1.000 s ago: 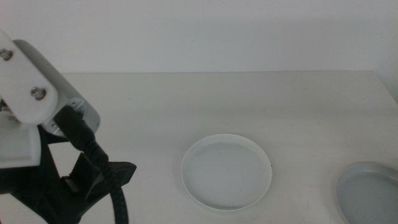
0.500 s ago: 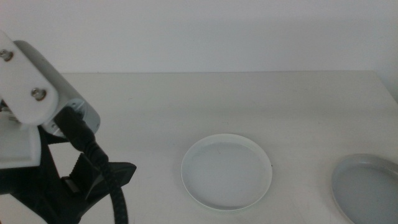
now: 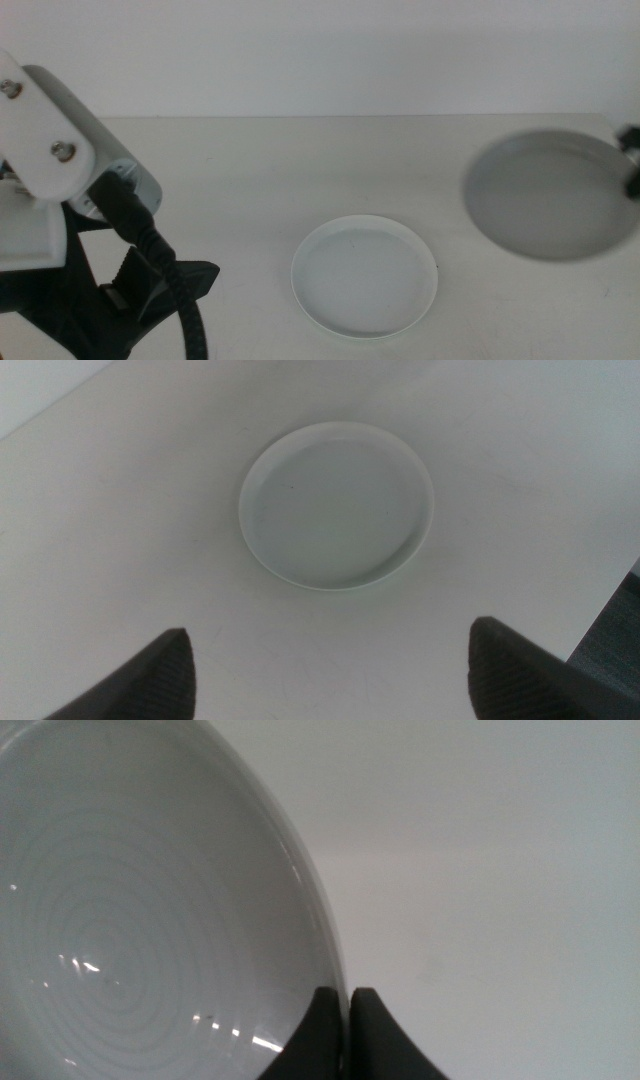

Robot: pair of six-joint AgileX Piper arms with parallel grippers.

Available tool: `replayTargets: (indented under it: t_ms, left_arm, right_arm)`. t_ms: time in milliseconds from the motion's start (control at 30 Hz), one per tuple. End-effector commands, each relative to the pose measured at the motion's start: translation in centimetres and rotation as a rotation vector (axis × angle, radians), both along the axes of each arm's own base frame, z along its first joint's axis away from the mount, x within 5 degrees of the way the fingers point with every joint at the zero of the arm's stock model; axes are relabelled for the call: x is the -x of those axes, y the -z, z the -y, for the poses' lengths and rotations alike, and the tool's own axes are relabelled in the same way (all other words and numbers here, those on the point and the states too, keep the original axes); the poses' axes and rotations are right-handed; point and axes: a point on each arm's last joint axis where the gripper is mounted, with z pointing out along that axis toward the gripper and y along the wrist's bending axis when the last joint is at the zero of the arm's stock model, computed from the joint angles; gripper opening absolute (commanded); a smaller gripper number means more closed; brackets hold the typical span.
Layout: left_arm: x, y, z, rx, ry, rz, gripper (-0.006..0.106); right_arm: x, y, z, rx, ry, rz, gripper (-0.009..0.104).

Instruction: Stack the three bowls on top of each other.

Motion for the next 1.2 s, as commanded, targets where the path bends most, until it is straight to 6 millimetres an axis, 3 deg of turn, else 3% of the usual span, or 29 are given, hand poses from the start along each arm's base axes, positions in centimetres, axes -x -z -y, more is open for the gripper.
replayTargets:
  t_ms: [0, 100, 167, 367, 500, 700, 933, 1167]
  left_arm:
    - [-0.1, -1.4, 0.1, 0.072, -0.005, 0.063, 0.105]
    - [-0.1, -1.4, 0.1, 0.072, -0.005, 0.063, 0.105]
    - [-0.1, -1.4, 0.1, 0.072, -0.005, 0.063, 0.105]
    - [-0.1, -1.4, 0.1, 0.072, -0.005, 0.063, 0.105]
    - [-0.1, -1.4, 0.1, 0.072, -0.005, 0.063, 0.105]
    - [-0.1, -1.4, 0.1, 0.072, -0.005, 0.063, 0.105]
    - [-0.1, -1.4, 0.1, 0.072, -0.005, 0.063, 0.105]
    - [-0.1, -1.4, 0.1, 0.072, -0.005, 0.063, 0.105]
  right_arm:
    - [-0.6, -3.4, -2.6, -0.03, -0.02, 0.103, -0.001]
    - [-1.8, -4.1, -6.0, -0.047, -0.095, 0.124, -0.001]
    - [-2.9, -3.4, -9.1, -0.059, -0.169, 0.108, -0.001]
    - [-4.3, -0.4, -14.8, -0.067, -0.288, 0.08, -0.001]
    - [-4.9, 2.1, -17.5, -0.062, -0.342, 0.047, -0.001]
    - [-5.3, 4.7, -19.5, -0.032, -0.416, 0.01, -0.001]
    - [-5.7, 6.0, -19.8, 0.005, -0.43, 0.002, 0.003]
    - [-5.6, 5.7, -19.8, 0.004, -0.432, 0.003, 0.028]
